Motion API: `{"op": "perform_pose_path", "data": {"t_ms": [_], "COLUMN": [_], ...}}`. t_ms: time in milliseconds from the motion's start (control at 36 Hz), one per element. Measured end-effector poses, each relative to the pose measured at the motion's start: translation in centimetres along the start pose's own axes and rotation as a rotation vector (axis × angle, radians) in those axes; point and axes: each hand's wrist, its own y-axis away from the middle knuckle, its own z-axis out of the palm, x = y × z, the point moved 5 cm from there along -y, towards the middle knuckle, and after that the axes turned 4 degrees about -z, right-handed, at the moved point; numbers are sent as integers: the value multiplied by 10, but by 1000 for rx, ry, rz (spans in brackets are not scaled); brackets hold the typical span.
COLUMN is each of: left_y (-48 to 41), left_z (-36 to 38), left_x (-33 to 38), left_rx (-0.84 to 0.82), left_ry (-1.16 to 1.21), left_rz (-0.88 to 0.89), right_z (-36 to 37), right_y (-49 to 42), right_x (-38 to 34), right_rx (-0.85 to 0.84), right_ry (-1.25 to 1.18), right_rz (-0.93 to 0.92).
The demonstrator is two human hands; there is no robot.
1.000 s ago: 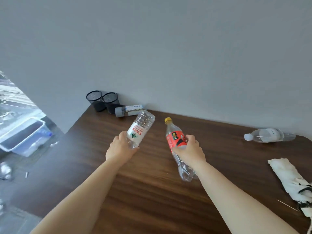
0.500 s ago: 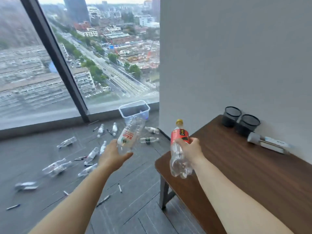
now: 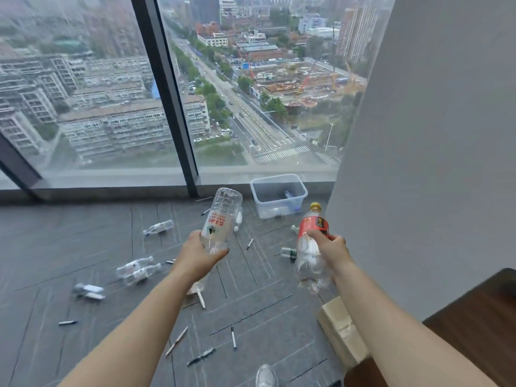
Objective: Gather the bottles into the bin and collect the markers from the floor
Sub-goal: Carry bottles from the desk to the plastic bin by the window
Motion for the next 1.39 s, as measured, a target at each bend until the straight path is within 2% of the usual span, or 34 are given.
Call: {"op": "perform_pose_path", "data": {"t_ms": [194,472,556,722,861,1056,1111,1389], "left_y": [-117,-268,-330,-464,-538,-615,-632,-646], "left_z": [-3,-2,2,10,10,15,14,26], "left_x": [72,140,159,202,234,257,259,266], "left_rx": [-39,-125,-160,-255,-312,-349,-334,-320], "left_ry": [50,100,100,78,11,36,31,13], "left_rz": [-22,-69,-65,-50,-37,-73,-87,-92], "right_z": [25,57,65,113,155,199,208,207], "right_y": [-113,-254,-326,-390,-458,-524,-541,-565], "right_x": [-60,-98,-75,-99,-127,-234,-249,-240], "right_rx": [9,122,157,250,233,240,230,243], "right_ry": [91,-117,-168,-258,-278,-405,-380,-243], "right_rz": [-57,115,165,298,323,203,239,333]}}
